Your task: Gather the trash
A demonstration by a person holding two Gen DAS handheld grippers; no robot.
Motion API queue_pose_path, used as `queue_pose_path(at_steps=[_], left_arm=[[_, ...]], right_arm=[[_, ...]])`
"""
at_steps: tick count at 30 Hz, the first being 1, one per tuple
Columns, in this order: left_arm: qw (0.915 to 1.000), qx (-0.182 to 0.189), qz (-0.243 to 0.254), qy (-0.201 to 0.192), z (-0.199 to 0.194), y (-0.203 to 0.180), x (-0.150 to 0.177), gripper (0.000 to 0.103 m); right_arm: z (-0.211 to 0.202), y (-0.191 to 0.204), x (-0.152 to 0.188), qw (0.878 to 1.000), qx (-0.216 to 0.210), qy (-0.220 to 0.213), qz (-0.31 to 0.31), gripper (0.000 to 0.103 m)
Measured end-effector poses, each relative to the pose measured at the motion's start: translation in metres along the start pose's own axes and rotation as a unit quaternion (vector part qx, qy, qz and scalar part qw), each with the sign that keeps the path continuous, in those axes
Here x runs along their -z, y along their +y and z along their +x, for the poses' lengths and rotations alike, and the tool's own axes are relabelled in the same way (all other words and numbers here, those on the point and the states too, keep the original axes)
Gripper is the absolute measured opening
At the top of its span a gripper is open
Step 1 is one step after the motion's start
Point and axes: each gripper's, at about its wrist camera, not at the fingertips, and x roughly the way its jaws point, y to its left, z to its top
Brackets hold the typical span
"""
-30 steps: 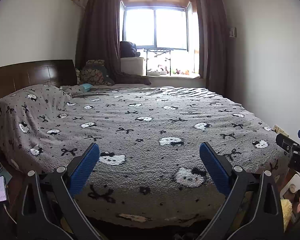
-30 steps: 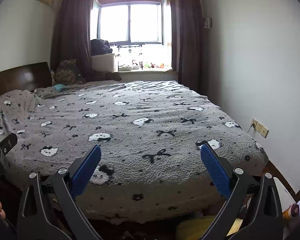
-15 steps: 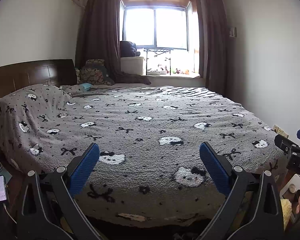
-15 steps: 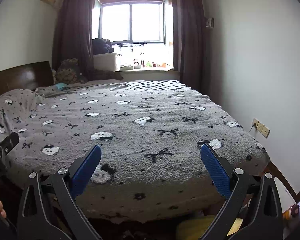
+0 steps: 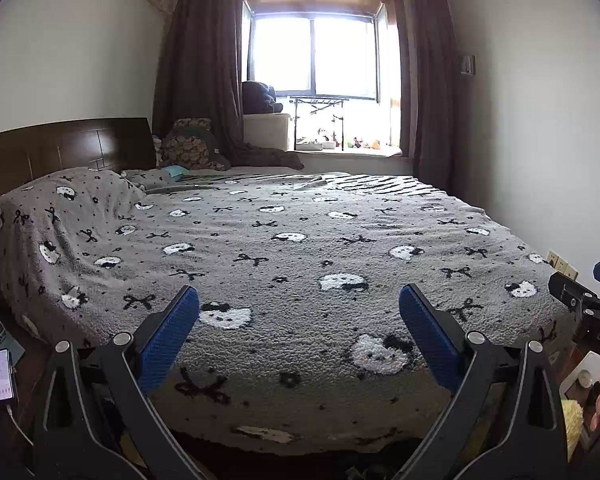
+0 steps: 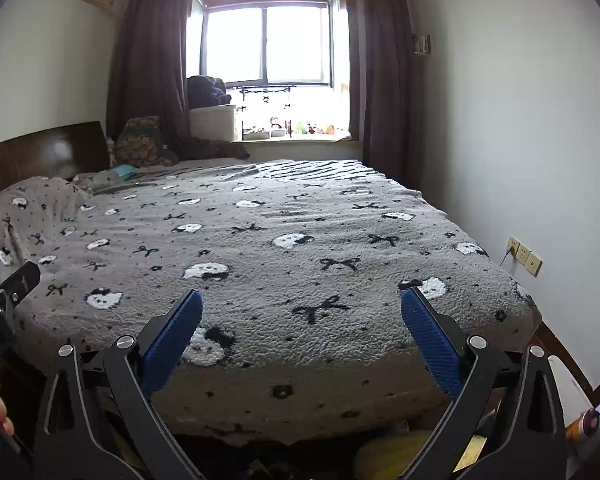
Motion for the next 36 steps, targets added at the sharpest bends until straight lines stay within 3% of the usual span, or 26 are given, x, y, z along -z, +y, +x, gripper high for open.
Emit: queue_pose_path(at_steps=[36], left_arm=[[0.9999, -0.014, -0.004, -0.008, -0.0053, 0.0002, 0.0005, 0.095]], right_arm=[[0.0010, 0.0075, 0.0003, 1.000, -0.008, 0.005, -0.011, 0.100]])
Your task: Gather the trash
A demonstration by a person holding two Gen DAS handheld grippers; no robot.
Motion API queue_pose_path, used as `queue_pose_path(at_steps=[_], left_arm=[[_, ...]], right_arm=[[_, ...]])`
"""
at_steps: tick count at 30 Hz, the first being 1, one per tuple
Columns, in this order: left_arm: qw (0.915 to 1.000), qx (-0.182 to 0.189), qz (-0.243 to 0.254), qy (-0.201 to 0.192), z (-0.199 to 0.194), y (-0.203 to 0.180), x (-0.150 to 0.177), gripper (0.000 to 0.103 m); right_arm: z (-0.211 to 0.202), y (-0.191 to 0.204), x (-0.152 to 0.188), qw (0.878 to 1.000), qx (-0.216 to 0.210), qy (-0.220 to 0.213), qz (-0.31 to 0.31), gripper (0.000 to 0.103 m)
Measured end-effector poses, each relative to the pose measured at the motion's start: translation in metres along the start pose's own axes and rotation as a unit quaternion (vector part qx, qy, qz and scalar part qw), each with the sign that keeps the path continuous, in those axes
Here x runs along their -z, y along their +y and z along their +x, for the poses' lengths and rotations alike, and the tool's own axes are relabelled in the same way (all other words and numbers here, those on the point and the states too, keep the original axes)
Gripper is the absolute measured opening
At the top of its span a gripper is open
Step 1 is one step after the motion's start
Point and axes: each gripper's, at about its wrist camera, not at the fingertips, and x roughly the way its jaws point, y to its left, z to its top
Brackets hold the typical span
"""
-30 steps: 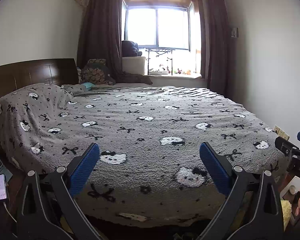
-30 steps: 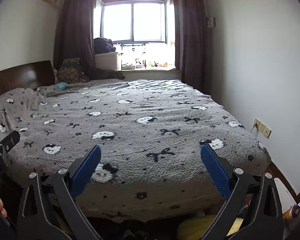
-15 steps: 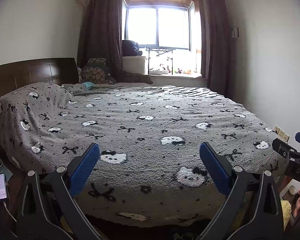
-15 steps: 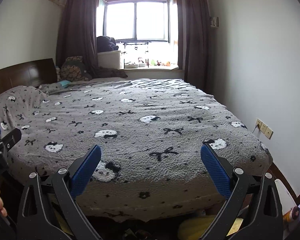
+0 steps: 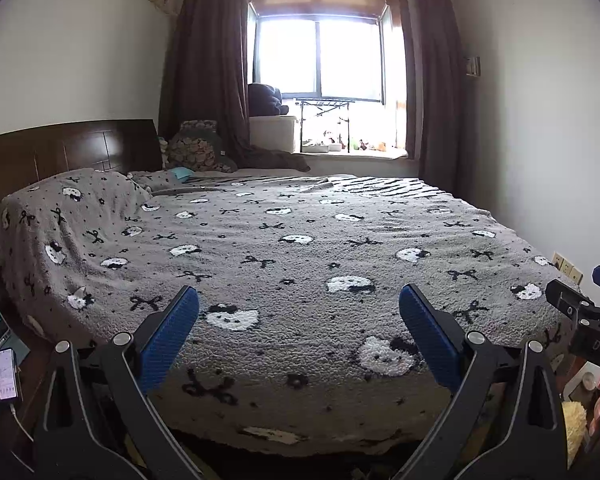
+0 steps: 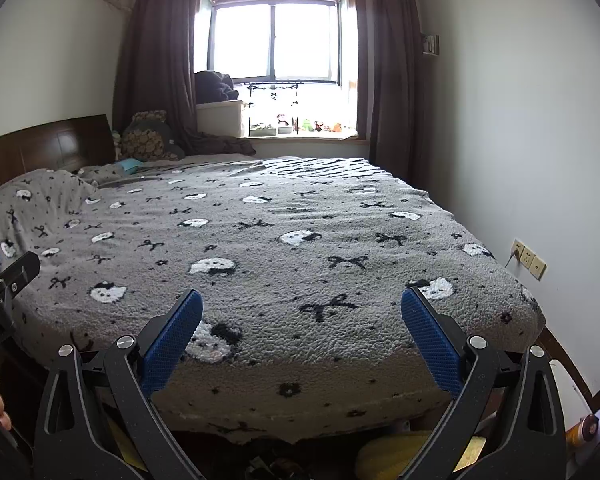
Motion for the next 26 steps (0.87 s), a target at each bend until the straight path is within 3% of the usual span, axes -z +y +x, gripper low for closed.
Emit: queue_pose_path(at_steps=[26], left_arm=[[0.9999, 0.012, -0.003, 0.011, 0.0047, -0.0015, 0.0006, 0.095]], right_arm=[[0.0083, -0.0023, 0.0029, 1.000, -0.006, 0.000, 0.003, 0.100]])
